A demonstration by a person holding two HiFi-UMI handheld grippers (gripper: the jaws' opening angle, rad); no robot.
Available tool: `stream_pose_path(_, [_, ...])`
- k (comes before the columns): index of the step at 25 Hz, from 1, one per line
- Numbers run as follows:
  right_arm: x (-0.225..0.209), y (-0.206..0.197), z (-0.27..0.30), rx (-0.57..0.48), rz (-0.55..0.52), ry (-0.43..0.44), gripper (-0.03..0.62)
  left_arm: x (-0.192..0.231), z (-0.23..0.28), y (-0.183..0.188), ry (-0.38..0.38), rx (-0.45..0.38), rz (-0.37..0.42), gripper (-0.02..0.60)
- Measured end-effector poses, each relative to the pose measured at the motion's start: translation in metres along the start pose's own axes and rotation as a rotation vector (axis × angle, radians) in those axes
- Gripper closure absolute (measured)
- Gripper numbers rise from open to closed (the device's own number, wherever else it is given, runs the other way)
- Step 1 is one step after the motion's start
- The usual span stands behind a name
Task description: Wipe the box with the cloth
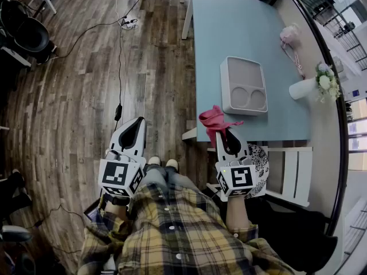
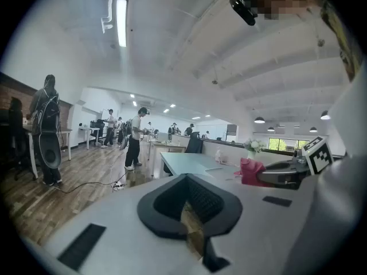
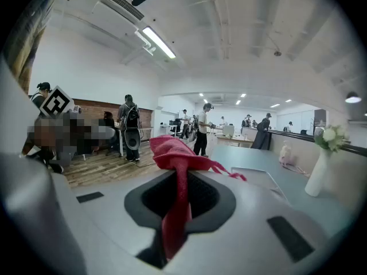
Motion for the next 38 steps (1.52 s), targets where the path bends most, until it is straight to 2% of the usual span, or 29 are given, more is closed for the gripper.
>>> stream_pose_path(7, [-0.011, 0.003, 0.004, -0.018, 0.026, 0.000, 0.548, 0.000, 0.005, -0.002, 0.026, 0.030, 0.022, 0.589])
stream_pose_path(12, [-0.007, 0.006, 0.034, -0.012, 0.035, 0.022, 0.548, 0.019, 0.019, -0.005, 0.033, 0.051, 0.030, 0.589])
stream_pose_path(17, [0.001, 0.014, 0.089, -0.008, 0.035, 0.023, 0.548, 0.059, 0.056, -0.006, 0.017, 0.053, 0.044, 0.589])
stream_pose_path(26, [0.020, 0.062, 0.209, -0.033, 0.036, -0.006, 0.548, 0.162, 0.138, 0.015, -0.044, 0.048, 0.073, 0.589])
stream_pose_path(38, [0.017, 0.074, 0.282, -0.024, 0.070, -0.130, 0.548, 0.229, 0.210, 0.011, -0.168, 0.068, 0.091, 0.588])
Point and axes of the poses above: the fingertips, and each gripper's own axes: z forward along the fingers, x to its left, y out of its top, the point moved 3 cm from there along -z, backward along the fingers, and after that the axes turned 13 degrees about z, right-handed, at the moved point
